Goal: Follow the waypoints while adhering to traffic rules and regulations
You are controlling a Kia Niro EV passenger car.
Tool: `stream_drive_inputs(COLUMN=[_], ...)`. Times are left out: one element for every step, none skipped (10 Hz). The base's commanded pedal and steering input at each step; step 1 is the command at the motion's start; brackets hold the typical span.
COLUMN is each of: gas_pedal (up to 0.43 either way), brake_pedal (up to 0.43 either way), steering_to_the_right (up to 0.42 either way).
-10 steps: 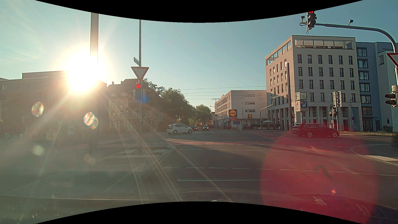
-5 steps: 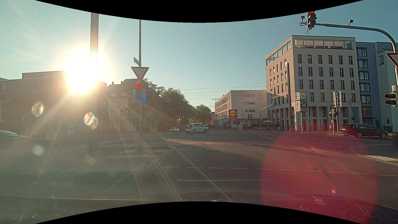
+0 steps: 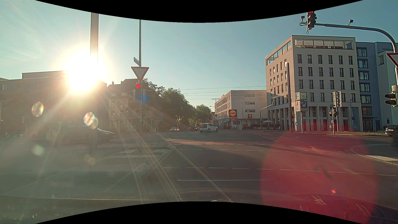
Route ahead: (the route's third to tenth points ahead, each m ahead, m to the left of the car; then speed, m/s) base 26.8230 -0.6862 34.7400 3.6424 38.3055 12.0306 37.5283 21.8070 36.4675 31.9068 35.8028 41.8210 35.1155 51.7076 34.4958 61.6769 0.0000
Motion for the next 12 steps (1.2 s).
stream_drive_inputs(gas_pedal=[0.000, 0.000, 0.000, 0.000, 0.000, 0.000, 0.000, 0.000, 0.000, 0.000, 0.000, 0.000], brake_pedal=[0.226, 0.226, 0.226, 0.226, 0.226, 0.226, 0.226, 0.226, 0.226, 0.226, 0.226, 0.226], steering_to_the_right=[-0.001, -0.001, -0.001, -0.001, -0.001, -0.001, -0.001, -0.001, -0.001, -0.001, -0.001, -0.001])
